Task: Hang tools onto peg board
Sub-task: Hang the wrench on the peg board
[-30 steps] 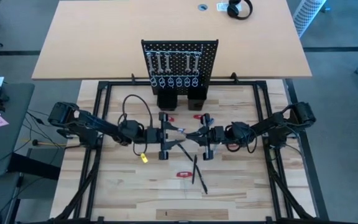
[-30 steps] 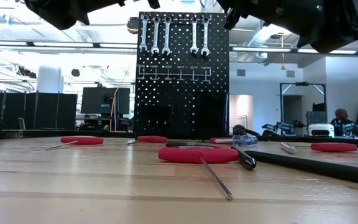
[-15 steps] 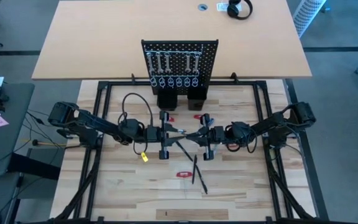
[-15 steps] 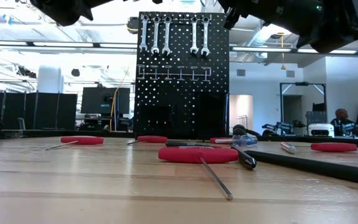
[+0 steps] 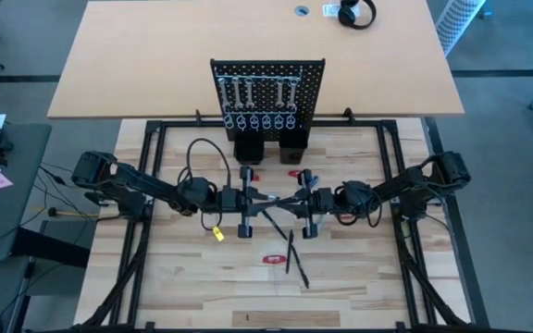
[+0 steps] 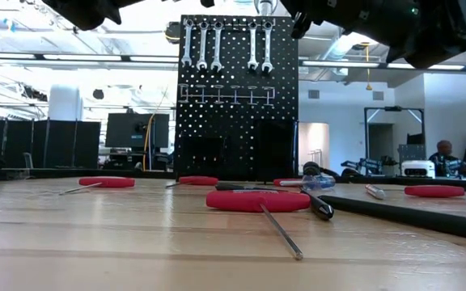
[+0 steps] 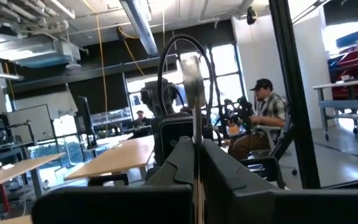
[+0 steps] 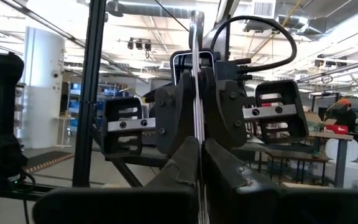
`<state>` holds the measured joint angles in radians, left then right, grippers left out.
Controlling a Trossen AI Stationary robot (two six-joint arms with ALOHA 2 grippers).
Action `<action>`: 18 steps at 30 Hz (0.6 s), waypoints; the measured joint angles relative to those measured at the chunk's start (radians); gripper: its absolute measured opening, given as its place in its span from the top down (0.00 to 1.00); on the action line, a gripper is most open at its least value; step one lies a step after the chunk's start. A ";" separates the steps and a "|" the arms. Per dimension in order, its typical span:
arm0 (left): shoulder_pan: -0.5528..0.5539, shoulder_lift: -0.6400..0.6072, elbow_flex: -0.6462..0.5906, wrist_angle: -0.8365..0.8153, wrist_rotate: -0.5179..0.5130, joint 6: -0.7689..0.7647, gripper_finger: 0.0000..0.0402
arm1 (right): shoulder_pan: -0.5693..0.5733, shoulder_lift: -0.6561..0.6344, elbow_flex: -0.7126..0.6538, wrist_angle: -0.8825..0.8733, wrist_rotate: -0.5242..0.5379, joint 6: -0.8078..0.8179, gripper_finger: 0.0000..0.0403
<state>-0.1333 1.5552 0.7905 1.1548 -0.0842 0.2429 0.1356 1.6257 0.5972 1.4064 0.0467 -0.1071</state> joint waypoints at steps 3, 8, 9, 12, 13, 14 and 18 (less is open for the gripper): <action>0.000 -0.011 -0.001 -0.029 -0.005 -0.013 1.00 | -0.005 -0.003 0.000 -0.020 0.005 0.006 0.89; 0.001 -0.086 -0.001 -0.165 -0.051 -0.021 1.00 | -0.013 -0.074 0.000 -0.184 0.012 0.005 0.73; 0.001 -0.101 -0.001 -0.183 -0.056 -0.030 1.00 | -0.015 -0.095 0.000 -0.225 0.015 0.005 0.69; 0.001 -0.142 0.000 -0.232 -0.073 -0.064 1.00 | -0.021 -0.157 0.005 -0.374 0.029 0.005 0.58; 0.001 -0.149 0.000 -0.240 -0.074 -0.082 1.00 | -0.021 -0.177 0.015 -0.434 0.030 0.005 0.55; 0.003 -0.155 0.000 -0.247 -0.075 -0.100 1.00 | -0.021 -0.192 0.030 -0.494 0.031 0.008 0.52; 0.023 -0.155 0.000 -0.249 -0.074 -0.172 1.00 | -0.017 -0.197 0.103 -0.651 0.031 0.028 0.47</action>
<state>-0.1105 1.4000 0.7902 0.9063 -0.1585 0.0708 0.1183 1.4285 0.7007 0.7555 0.0772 -0.0788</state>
